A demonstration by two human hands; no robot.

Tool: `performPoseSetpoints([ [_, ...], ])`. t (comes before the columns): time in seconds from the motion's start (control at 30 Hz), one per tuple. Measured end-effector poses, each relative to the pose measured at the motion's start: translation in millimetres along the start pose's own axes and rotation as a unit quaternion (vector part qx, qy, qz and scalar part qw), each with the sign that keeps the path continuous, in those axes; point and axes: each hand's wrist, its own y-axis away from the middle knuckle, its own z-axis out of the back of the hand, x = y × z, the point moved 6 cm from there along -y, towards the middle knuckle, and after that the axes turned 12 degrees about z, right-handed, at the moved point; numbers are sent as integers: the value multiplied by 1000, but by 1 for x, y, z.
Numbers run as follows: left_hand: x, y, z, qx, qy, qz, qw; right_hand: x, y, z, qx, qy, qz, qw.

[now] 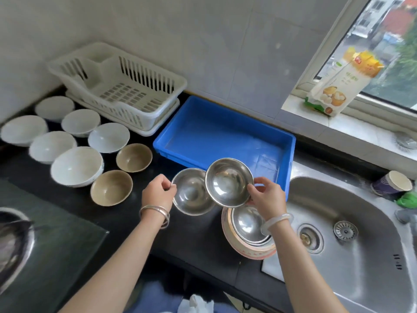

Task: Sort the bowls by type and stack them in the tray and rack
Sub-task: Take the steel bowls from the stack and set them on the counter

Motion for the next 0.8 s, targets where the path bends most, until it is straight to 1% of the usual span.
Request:
performPoseSetpoints([
  [0.23, 77, -20, 42, -40, 38, 102, 993, 16, -16, -99, 89, -39, -20, 995],
  [0.37, 111, -27, 52, -57, 37, 148, 987, 20, -21, -151, 130, -14, -30, 991],
  [0.47, 124, -32, 54, -60, 35, 171, 983, 23, -25, -176, 137, 3, -33, 990],
  [0.57, 134, -37, 55, -57, 45, 189, 979, 20, -28, -194, 142, 2, -61, 988],
  [0.8, 141, -45, 55, -55, 55, 206, 975, 9, -31, -216, 147, -10, -105, 984],
])
